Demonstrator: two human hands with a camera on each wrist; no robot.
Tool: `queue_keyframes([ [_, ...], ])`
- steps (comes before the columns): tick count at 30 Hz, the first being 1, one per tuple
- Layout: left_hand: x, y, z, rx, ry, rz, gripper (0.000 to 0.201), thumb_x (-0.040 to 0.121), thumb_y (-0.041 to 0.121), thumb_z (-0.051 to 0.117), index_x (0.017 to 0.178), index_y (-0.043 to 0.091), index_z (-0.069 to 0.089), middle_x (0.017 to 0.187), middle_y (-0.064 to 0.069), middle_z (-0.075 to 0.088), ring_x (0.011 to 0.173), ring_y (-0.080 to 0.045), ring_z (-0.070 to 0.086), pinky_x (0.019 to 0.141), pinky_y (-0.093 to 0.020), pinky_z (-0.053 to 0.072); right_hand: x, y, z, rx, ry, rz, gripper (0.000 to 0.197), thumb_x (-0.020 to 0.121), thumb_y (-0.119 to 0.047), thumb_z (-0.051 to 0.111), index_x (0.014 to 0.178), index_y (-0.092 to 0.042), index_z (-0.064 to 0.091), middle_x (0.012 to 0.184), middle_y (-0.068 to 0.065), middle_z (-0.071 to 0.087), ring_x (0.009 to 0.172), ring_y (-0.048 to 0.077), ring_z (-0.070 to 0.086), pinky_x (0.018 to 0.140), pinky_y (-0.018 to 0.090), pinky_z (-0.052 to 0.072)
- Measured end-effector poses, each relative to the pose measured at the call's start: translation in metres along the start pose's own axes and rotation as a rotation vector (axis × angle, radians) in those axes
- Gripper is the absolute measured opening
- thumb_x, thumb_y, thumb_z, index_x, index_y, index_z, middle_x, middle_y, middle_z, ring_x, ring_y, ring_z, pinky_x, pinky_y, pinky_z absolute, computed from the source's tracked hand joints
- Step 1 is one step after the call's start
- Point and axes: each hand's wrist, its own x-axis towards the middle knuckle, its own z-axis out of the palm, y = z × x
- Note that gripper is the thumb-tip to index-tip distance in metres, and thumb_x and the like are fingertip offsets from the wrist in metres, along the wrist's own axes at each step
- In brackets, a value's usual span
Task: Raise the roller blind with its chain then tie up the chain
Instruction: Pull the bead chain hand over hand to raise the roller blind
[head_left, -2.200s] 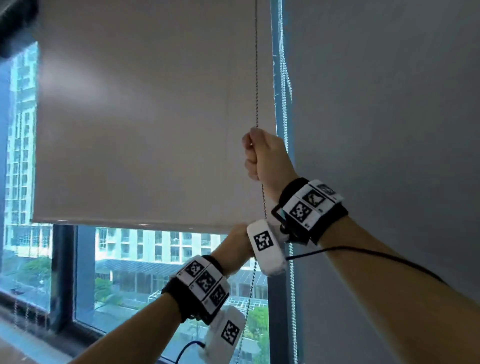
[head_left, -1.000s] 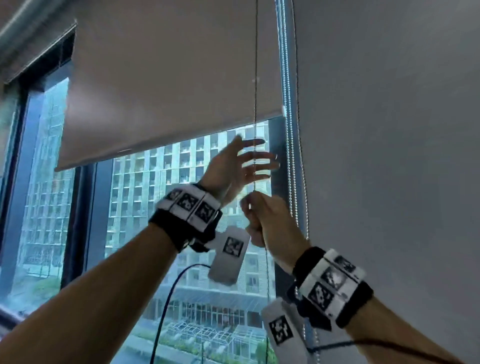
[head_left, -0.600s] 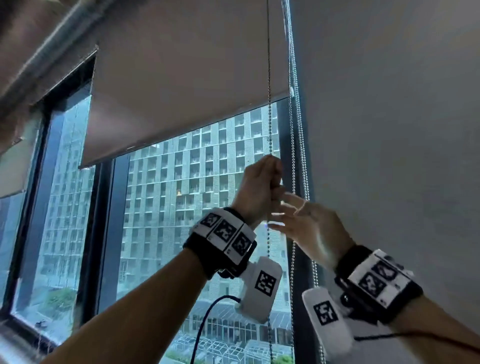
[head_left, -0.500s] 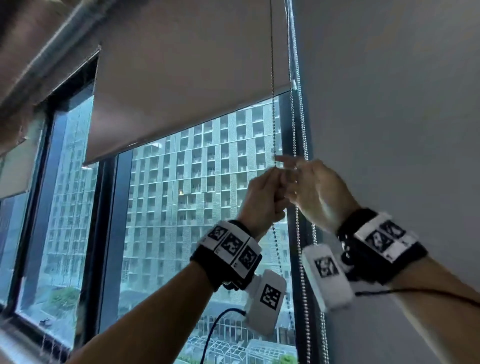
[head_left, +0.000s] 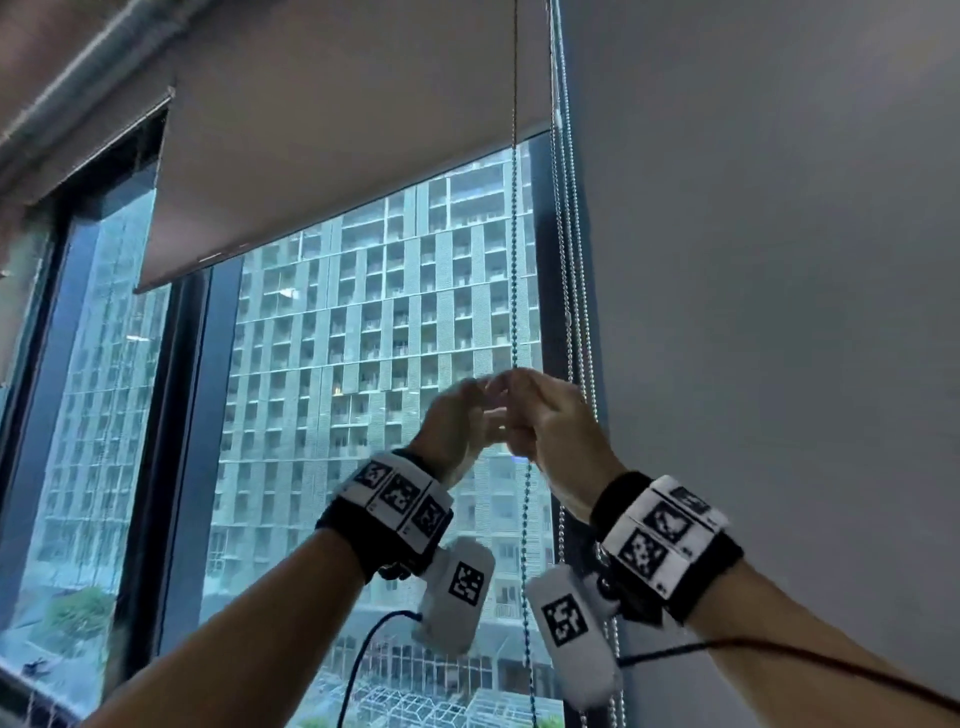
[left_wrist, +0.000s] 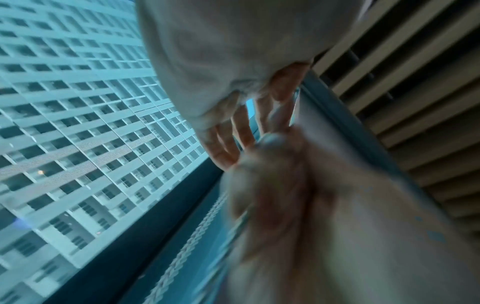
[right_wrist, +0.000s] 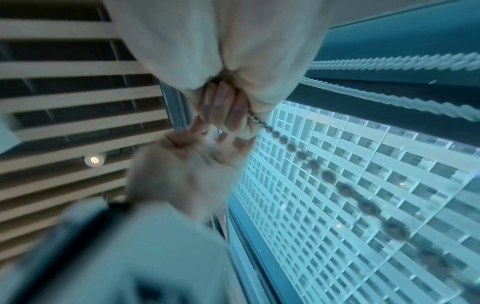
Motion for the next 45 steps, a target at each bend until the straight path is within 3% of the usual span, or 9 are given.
queue_keyframes([
  [4, 0.022, 0.041, 0.004, -0.088, 0.037, 0.034, 0.040, 0.094, 0.020, 0.032, 0.120, -0.004, 0.050, 0.090, -0.015, 0.064, 0.074, -0.023, 0.066, 0.066, -0.031, 0.054, -0.020, 0.019, -0.001, -0.031, -0.017, 0.003, 0.033, 0.104, -0.022, 0.039, 0.083, -0.015, 0.064, 0.050, -0.008, 0.042, 0.048, 0.014, 0.032, 0.047, 0.030, 0.025],
  [10, 0.035, 0.051, 0.025, -0.128, 0.189, 0.110, 0.031, 0.101, 0.016, 0.028, 0.079, 0.013, 0.049, 0.048, 0.009, 0.031, 0.037, -0.003, 0.025, 0.034, -0.015, 0.020, -0.037, 0.017, -0.006, 0.078, -0.208, 0.097, 0.030, 0.101, -0.018, 0.041, 0.081, -0.014, 0.063, 0.069, 0.013, 0.040, 0.059, 0.027, 0.032, 0.055, 0.033, 0.033],
  [16, 0.011, 0.035, 0.034, -0.137, 0.110, 0.132, 0.032, 0.101, 0.020, 0.031, 0.073, 0.016, 0.046, 0.051, 0.008, 0.034, 0.036, -0.004, 0.026, 0.030, -0.015, 0.022, 0.001, -0.018, -0.036, 0.288, -0.219, 0.190, 0.040, 0.083, -0.011, 0.044, 0.117, 0.004, 0.060, 0.095, 0.014, 0.064, 0.083, 0.025, 0.063, 0.087, 0.039, 0.049],
  [19, -0.008, 0.011, 0.040, -0.089, 0.087, 0.056, 0.031, 0.100, 0.020, 0.033, 0.072, 0.018, 0.045, 0.055, 0.008, 0.034, 0.039, -0.003, 0.027, 0.035, -0.014, 0.022, 0.032, -0.055, -0.040, 0.372, -0.111, 0.131, 0.037, 0.094, -0.017, 0.040, 0.122, 0.003, 0.054, 0.102, 0.016, 0.066, 0.091, 0.027, 0.065, 0.093, 0.042, 0.048],
  [21, -0.018, -0.005, 0.044, -0.084, 0.093, 0.012, 0.033, 0.098, 0.014, 0.036, 0.069, 0.022, 0.048, 0.055, 0.012, 0.047, 0.046, -0.003, 0.038, 0.045, -0.019, 0.029, 0.041, -0.069, -0.029, 0.355, -0.036, 0.144, 0.037, 0.102, -0.023, 0.037, 0.118, 0.003, 0.056, 0.077, 0.007, 0.064, 0.070, 0.020, 0.062, 0.074, 0.034, 0.053],
  [24, -0.019, -0.012, 0.040, -0.159, 0.000, 0.009, 0.031, 0.095, 0.004, 0.037, 0.071, 0.011, 0.055, 0.057, 0.008, 0.059, 0.050, -0.004, 0.052, 0.054, -0.019, 0.042, 0.039, -0.058, -0.012, 0.113, 0.068, 0.017, 0.034, 0.104, -0.020, 0.036, 0.102, -0.006, 0.066, 0.046, -0.010, 0.040, 0.039, 0.007, 0.031, 0.042, 0.024, 0.027],
  [29, -0.001, 0.009, 0.017, -0.030, -0.006, 0.026, 0.023, 0.075, 0.013, 0.042, 0.082, 0.002, 0.060, 0.078, -0.009, 0.064, 0.070, -0.020, 0.061, 0.070, -0.031, 0.051, 0.017, -0.045, -0.003, 0.051, 0.067, -0.063, 0.032, 0.103, -0.021, 0.039, 0.083, -0.010, 0.061, 0.050, -0.008, 0.034, 0.038, 0.004, 0.031, 0.038, 0.017, 0.028],
  [38, 0.044, 0.083, 0.023, -0.203, 0.085, 0.157, 0.041, 0.100, 0.021, 0.032, 0.127, -0.008, 0.042, 0.085, -0.015, 0.060, 0.067, -0.022, 0.060, 0.060, -0.028, 0.050, -0.005, -0.024, -0.010, 0.038, 0.014, -0.087, 0.033, 0.103, -0.020, 0.039, 0.077, -0.008, 0.057, 0.051, -0.005, 0.032, 0.040, 0.005, 0.023, 0.038, 0.017, 0.022],
  [45, 0.039, 0.067, 0.031, -0.040, 0.114, 0.113, 0.029, 0.101, 0.024, 0.029, 0.083, 0.013, 0.049, 0.051, 0.009, 0.037, 0.040, -0.005, 0.032, 0.037, -0.018, 0.027, -0.035, -0.006, -0.018, -0.062, -0.210, 0.041, 0.031, 0.102, -0.019, 0.040, 0.081, -0.008, 0.060, 0.059, 0.013, 0.037, 0.042, 0.010, 0.028, 0.039, 0.018, 0.024],
])
